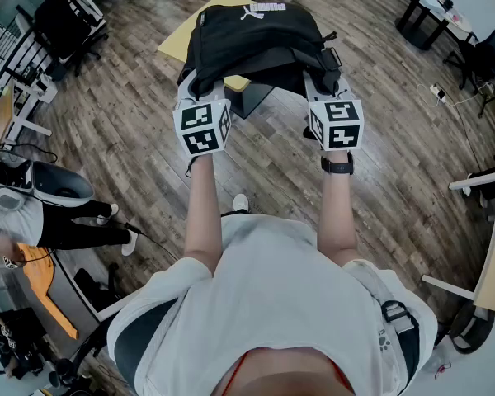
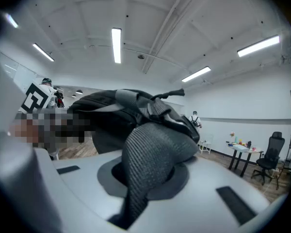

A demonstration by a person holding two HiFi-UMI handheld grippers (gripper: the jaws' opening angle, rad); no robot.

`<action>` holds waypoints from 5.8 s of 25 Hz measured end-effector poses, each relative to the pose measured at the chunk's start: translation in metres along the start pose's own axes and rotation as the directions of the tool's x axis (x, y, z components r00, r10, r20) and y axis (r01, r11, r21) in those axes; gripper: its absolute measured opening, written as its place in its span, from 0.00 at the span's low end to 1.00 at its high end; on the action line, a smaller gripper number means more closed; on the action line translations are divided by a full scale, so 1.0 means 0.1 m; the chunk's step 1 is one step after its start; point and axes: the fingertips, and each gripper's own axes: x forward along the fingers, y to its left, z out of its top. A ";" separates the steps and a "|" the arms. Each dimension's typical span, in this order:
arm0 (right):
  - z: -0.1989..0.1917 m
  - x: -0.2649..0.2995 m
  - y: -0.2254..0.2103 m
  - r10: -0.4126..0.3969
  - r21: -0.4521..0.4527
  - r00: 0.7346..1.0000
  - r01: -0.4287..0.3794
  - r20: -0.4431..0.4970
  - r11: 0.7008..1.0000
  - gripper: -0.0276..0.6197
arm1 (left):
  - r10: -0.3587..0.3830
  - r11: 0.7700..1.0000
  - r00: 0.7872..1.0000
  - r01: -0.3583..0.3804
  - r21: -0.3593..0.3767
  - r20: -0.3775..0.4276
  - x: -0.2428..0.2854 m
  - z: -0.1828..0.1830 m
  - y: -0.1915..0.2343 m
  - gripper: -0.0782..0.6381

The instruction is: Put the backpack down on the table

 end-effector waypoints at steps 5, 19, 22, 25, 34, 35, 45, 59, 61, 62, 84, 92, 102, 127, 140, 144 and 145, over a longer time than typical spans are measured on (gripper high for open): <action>-0.08 -0.15 -0.13 -0.017 0.005 1.000 0.017 0.018 1.000 0.09 | 0.012 1.000 1.000 -0.011 -0.018 0.018 0.00 -0.02 -0.20 0.20; 0.01 0.43 -0.44 -0.052 0.018 0.997 0.051 0.058 0.999 0.09 | -0.010 1.000 0.996 0.012 -0.027 0.093 0.67 0.09 -0.02 0.20; 0.01 0.76 -0.59 -0.063 0.009 0.997 0.063 0.051 0.998 0.09 | 0.000 0.998 0.996 0.005 -0.055 0.085 1.05 0.04 0.09 0.21; 0.08 1.21 -0.74 -0.070 -0.002 0.997 0.070 0.024 0.998 0.09 | 0.004 0.997 0.998 0.001 -0.075 0.066 1.49 0.03 0.27 0.21; 0.27 2.49 -0.95 -0.071 0.015 0.997 0.071 0.003 0.997 0.09 | -0.007 0.994 0.999 0.013 -0.105 0.053 2.65 0.07 0.99 0.21; 0.28 2.62 -0.98 -0.074 0.016 0.997 0.074 0.001 0.997 0.09 | -0.010 0.994 0.999 0.016 -0.107 0.051 2.77 0.07 1.05 0.21; 0.39 3.78 -1.26 -0.097 0.020 0.995 0.097 -0.003 0.995 0.09 | -0.031 0.992 0.998 0.038 -0.123 0.054 3.91 0.05 1.61 0.21; 0.32 5.08 -1.42 -0.036 -0.008 0.995 0.035 -0.096 0.999 0.09 | 0.019 0.972 0.999 -0.029 -0.232 -0.044 4.85 -0.32 2.23 0.21; 0.36 5.24 -1.50 -0.022 -0.010 0.995 0.021 -0.100 1.000 0.09 | 0.026 0.973 0.999 -0.037 -0.230 -0.048 4.97 -0.30 2.27 0.21; 0.39 5.34 -1.53 -0.015 -0.015 0.995 0.014 -0.098 1.000 0.09 | 0.035 0.972 0.998 -0.044 -0.229 -0.046 5.03 -0.28 2.31 0.21; 0.56 7.80 -1.12 0.381 -0.139 0.912 -0.401 -0.149 0.905 0.09 | 0.410 0.863 0.897 -0.441 -0.248 -0.167 5.81 -0.71 3.72 0.21; 0.32 8.28 -0.77 0.492 -0.122 0.847 -0.520 -0.203 0.845 0.09 | 0.494 0.794 0.836 -0.546 -0.267 -0.240 5.77 -1.05 4.04 0.21; -0.17 8.68 -0.43 0.589 -0.088 0.754 -0.634 -0.290 0.768 0.10 | 0.555 0.713 0.751 -0.651 -0.261 -0.357 5.71 -1.61 4.20 0.21; -1.47 9.23 0.11 0.652 -0.060 0.592 -0.760 -0.474 0.647 0.10 | 0.553 0.609 0.616 -0.758 -0.233 -0.562 5.66 -3.02 4.28 0.21; -2.07 9.53 0.11 0.632 -0.110 0.567 -0.784 -0.528 0.611 0.10 | 0.494 0.625 0.626 -0.738 -0.255 -0.604 5.90 -3.71 4.23 0.21; -2.24 9.55 0.14 0.618 -0.104 0.565 -0.778 -0.547 0.619 0.10 | 0.485 0.634 0.619 -0.735 -0.239 -0.617 5.92 -3.88 4.23 0.21; -2.28 9.55 0.14 0.615 -0.102 0.564 -0.777 -0.551 0.621 0.10 | 0.482 0.636 0.620 -0.734 -0.239 -0.619 5.92 -3.92 4.23 0.21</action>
